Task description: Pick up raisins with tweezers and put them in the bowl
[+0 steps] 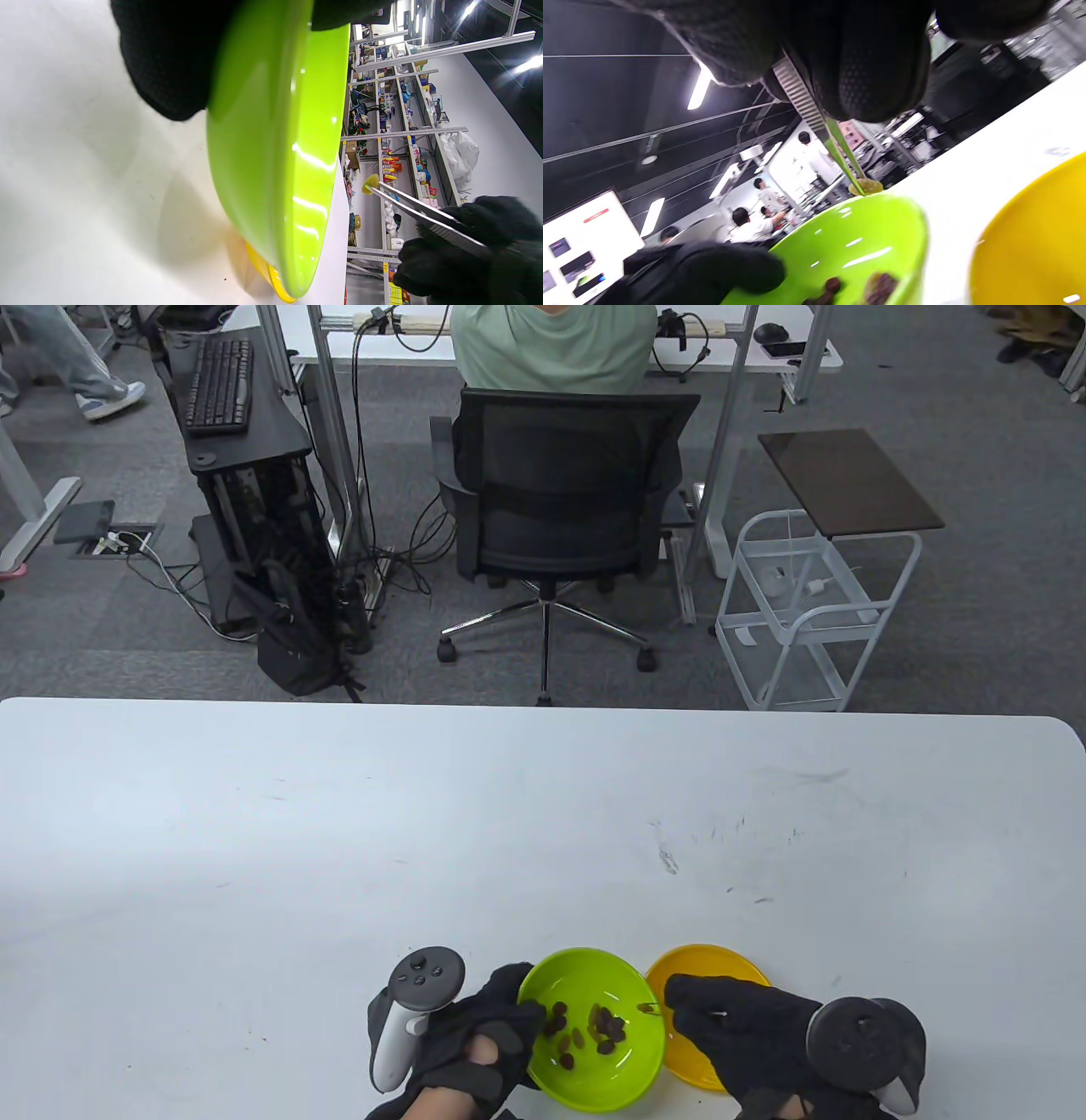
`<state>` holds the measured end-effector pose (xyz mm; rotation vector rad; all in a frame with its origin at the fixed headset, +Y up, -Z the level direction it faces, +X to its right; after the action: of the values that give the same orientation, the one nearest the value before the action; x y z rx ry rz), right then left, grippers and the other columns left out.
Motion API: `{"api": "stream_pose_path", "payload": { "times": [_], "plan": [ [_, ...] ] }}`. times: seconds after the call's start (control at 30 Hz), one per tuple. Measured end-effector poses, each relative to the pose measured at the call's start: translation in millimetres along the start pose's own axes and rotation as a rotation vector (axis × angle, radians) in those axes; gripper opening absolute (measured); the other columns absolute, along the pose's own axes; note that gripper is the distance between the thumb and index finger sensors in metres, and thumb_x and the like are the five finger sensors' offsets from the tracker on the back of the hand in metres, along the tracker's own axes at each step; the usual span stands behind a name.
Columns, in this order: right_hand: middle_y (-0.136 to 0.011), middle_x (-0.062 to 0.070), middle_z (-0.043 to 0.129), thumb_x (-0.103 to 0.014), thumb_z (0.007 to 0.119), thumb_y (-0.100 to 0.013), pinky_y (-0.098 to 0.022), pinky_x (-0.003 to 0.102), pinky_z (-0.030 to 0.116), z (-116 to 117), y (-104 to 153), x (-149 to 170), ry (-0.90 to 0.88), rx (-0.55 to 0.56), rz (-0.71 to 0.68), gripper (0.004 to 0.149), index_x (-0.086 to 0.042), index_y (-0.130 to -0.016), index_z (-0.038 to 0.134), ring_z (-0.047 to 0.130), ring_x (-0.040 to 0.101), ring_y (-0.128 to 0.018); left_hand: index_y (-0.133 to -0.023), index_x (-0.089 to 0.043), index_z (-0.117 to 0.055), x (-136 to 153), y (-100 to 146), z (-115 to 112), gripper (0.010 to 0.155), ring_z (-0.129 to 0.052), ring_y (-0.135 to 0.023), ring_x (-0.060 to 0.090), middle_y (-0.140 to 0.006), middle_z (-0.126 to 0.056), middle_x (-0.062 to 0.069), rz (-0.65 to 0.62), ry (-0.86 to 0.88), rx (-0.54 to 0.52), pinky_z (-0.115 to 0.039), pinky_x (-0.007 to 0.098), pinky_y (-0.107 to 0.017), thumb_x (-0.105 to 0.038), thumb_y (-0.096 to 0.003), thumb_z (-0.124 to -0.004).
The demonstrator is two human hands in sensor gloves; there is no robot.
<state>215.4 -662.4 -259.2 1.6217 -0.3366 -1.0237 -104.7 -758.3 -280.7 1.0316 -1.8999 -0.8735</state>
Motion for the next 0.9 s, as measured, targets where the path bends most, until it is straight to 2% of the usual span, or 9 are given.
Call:
{"api": "stream_pose_path", "payload": {
  "times": [0.1,0.3,0.33,0.4,0.43,0.6,0.67,0.83,0.9],
  "plan": [
    [-0.073,0.005,0.095,-0.041,0.088,-0.048,-0.032,0.047,0.084,-4.3,-0.4,21.9,0.075,-0.009,0.079,0.038,-0.021,-0.079,0.094,0.104,0.028,-0.047,-0.110,-0.011,-0.044,-0.3,0.3,0.3,0.065,-0.099,-0.077,0.040,-0.105,-0.063,0.015,-0.004,0.000,-0.002,-0.097,0.034,-0.042,-0.030,-0.0513,-0.067],
    [-0.072,0.004,0.096,-0.041,0.088,-0.049,-0.032,0.048,0.084,5.2,0.1,59.5,0.184,-0.155,0.252,0.038,-0.021,-0.079,0.094,0.104,0.028,-0.047,-0.110,-0.012,-0.044,-0.2,0.1,0.1,0.065,-0.099,-0.077,0.040,-0.105,-0.063,0.015,-0.005,-0.004,0.002,-0.097,0.034,-0.042,-0.030,-0.0513,-0.067],
    [-0.072,0.005,0.096,-0.041,0.088,-0.049,-0.032,0.048,0.084,5.7,0.5,64.7,0.210,-0.173,0.278,0.033,-0.027,-0.078,0.094,0.104,0.028,-0.047,-0.110,-0.012,-0.044,-0.3,0.2,0.5,0.065,-0.099,-0.077,0.040,-0.105,-0.063,0.015,-0.005,-0.004,0.001,-0.097,0.034,-0.042,-0.030,-0.0513,-0.067],
    [-0.072,0.004,0.096,-0.041,0.088,-0.048,-0.032,0.048,0.084,5.8,1.9,71.9,0.206,-0.188,0.310,0.038,-0.021,-0.079,0.094,0.104,0.028,-0.047,-0.110,-0.012,-0.044,-0.2,0.1,0.6,0.065,-0.099,-0.077,0.040,-0.105,-0.063,0.015,-0.006,0.002,0.003,-0.097,0.034,-0.042,-0.030,-0.0514,-0.067],
    [-0.072,0.004,0.096,-0.041,0.088,-0.049,-0.032,0.048,0.084,5.6,2.1,73.8,0.199,-0.189,0.315,0.033,-0.027,-0.078,0.094,0.104,0.028,-0.047,-0.110,-0.012,-0.044,-0.1,0.1,0.6,0.065,-0.099,-0.077,0.040,-0.105,-0.063,0.015,-0.006,0.003,0.003,-0.097,0.034,-0.042,-0.030,-0.0514,-0.067],
    [-0.072,0.004,0.096,-0.041,0.088,-0.049,-0.032,0.048,0.084,4.8,4.0,81.9,0.211,-0.219,0.364,0.033,-0.027,-0.078,0.094,0.104,0.028,-0.047,-0.110,-0.012,-0.044,0.1,0.2,0.2,0.065,-0.099,-0.077,0.040,-0.105,-0.063,0.015,-0.003,0.004,0.003,-0.097,0.034,-0.042,-0.030,-0.0514,-0.067],
    [-0.072,0.008,0.096,-0.042,0.088,-0.049,-0.033,0.049,0.084,4.8,4.7,83.4,0.204,-0.222,0.371,0.034,-0.026,-0.078,0.094,0.104,0.029,-0.047,-0.110,-0.012,-0.044,0.3,0.3,0.0,0.065,-0.099,-0.077,0.040,-0.105,-0.063,0.015,0.000,0.003,0.003,-0.097,0.034,-0.042,-0.030,-0.0513,-0.067],
    [-0.074,0.009,0.094,-0.042,0.088,-0.049,-0.033,0.050,0.083,-5.0,3.2,72.1,0.181,-0.146,0.321,0.040,-0.019,-0.081,0.093,0.103,0.030,-0.049,-0.110,-0.012,-0.044,0.7,0.2,-0.4,0.065,-0.099,-0.077,0.040,-0.105,-0.063,0.015,0.005,-0.001,0.001,-0.097,0.034,-0.042,-0.030,-0.0513,-0.067],
    [-0.074,0.009,0.094,-0.042,0.087,-0.049,-0.033,0.049,0.083,-11.1,2.1,62.7,0.165,-0.105,0.275,0.035,-0.026,-0.080,0.093,0.103,0.030,-0.049,-0.110,-0.011,-0.044,0.6,0.1,-0.7,0.065,-0.099,-0.077,0.040,-0.105,-0.063,0.015,0.005,-0.005,0.002,-0.098,0.034,-0.042,-0.030,-0.0513,-0.067]
  ]
}}
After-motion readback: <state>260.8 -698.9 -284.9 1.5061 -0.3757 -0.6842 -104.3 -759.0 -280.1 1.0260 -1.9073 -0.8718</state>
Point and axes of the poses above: the tracker on the back of each hand, its own x axis roughly to the little-finger side, its own y axis roughly from the fingertips to the wrist, z = x × y, the point moved 1 cm from there along -y, roughly from the wrist to the fingertips
